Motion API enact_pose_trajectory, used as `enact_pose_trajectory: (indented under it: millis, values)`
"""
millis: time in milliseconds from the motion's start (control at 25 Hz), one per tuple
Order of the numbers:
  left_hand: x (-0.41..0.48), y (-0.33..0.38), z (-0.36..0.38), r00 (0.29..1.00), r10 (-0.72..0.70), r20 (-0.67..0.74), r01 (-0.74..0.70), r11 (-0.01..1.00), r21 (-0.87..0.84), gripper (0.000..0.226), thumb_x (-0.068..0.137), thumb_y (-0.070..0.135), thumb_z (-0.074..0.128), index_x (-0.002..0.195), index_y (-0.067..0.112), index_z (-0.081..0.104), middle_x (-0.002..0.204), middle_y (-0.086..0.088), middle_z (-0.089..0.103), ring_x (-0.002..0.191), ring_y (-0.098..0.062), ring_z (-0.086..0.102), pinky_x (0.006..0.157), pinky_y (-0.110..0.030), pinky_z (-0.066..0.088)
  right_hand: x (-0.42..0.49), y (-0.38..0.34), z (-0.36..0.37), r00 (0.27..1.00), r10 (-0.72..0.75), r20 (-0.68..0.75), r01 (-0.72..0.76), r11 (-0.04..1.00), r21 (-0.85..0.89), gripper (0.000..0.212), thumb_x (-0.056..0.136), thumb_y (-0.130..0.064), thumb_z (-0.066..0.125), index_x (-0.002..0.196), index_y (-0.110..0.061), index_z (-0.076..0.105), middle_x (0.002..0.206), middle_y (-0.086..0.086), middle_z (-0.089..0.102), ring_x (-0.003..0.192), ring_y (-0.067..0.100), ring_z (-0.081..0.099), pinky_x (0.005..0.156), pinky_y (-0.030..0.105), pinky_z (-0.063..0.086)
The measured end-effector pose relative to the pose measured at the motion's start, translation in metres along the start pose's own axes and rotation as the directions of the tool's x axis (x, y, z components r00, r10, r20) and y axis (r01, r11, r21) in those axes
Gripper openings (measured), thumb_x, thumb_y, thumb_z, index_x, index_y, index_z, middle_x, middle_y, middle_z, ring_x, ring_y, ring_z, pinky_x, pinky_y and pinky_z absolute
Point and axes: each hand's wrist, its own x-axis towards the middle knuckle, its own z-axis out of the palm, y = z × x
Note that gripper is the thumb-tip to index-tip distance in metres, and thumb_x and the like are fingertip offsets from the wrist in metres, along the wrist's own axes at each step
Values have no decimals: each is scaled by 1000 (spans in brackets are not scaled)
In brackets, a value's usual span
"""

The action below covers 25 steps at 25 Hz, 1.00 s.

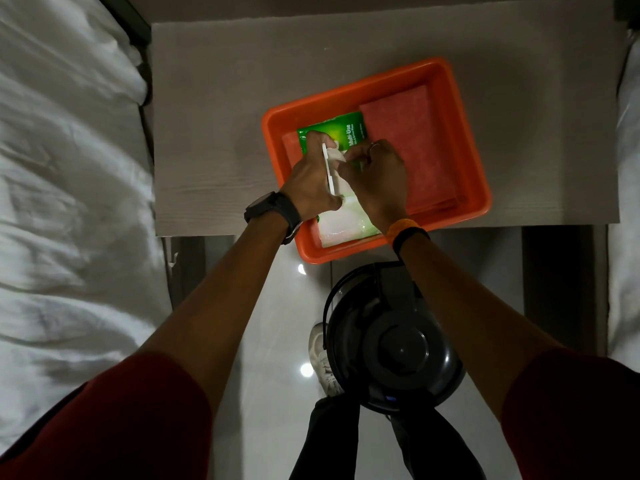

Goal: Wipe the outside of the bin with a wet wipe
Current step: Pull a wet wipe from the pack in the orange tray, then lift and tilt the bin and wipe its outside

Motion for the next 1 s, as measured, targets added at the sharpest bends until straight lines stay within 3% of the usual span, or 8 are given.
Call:
enact_pose_trajectory:
  millis: [120,240,320,440,600,760,880,1000]
  values:
    - [-2,2,-1,1000,1,-17,-1,1000,-8,90,66,-3,83,130,10,22,107,-17,57,76,-29,65,61,-31,61,-7,0,-15,998,60,36,-68,964,259,15,83,-16,84,90,-13,71,83,0,73,69,7,66,67,22,55]
    - [-6,6,2,1000,3,23,-2,999,-41,111,65,-2,83,147,13,9,135,-20,47,105,-35,63,85,-44,60,-20,7,-33,988,112,109,-149,891,430,22,88,-10,80,107,-6,72,102,20,78,81,21,71,62,23,58]
    - [-11,6,12,997,13,72,-18,998,66,118,72,3,80,152,10,-6,161,-18,13,145,-33,29,115,-40,39,-31,13,-43,981,159,112,-193,878,439,24,92,-10,76,115,-3,73,97,16,78,75,13,70,61,20,58]
    - [-26,3,34,988,107,111,-143,904,404,88,87,13,64,152,0,5,162,-21,-6,151,-35,-7,126,-42,10,-46,21,-55,976,214,50,-211,851,481,24,98,-14,69,116,1,73,83,5,75,66,8,70,62,23,60]
    - [-42,16,46,983,70,168,-155,807,570,62,95,17,48,149,0,24,162,-19,7,152,-33,3,126,-44,11,-70,30,-78,971,240,-14,-191,807,559,23,99,-12,68,118,0,73,93,3,76,81,13,76,67,24,63]
    - [-82,54,59,978,160,-136,-159,987,20,34,94,10,42,121,7,63,127,-7,64,121,-24,58,105,-38,48,-126,59,-110,964,157,213,-264,598,756,17,99,-12,65,112,-9,75,103,5,80,93,13,79,77,27,64]
    - [-138,81,102,991,-76,112,135,632,-763,24,102,25,46,112,21,68,102,7,75,95,-12,71,74,-28,60,-175,96,-121,933,191,305,-360,503,786,17,92,-10,68,108,-11,75,102,2,82,95,14,79,86,32,66]
    - [-180,79,162,933,-191,305,360,474,-804,20,100,29,52,111,23,68,102,3,75,97,-16,71,79,-36,61,-213,143,-129,937,308,163,-337,679,652,14,94,-8,72,100,-20,76,91,-7,83,88,7,80,80,28,67]
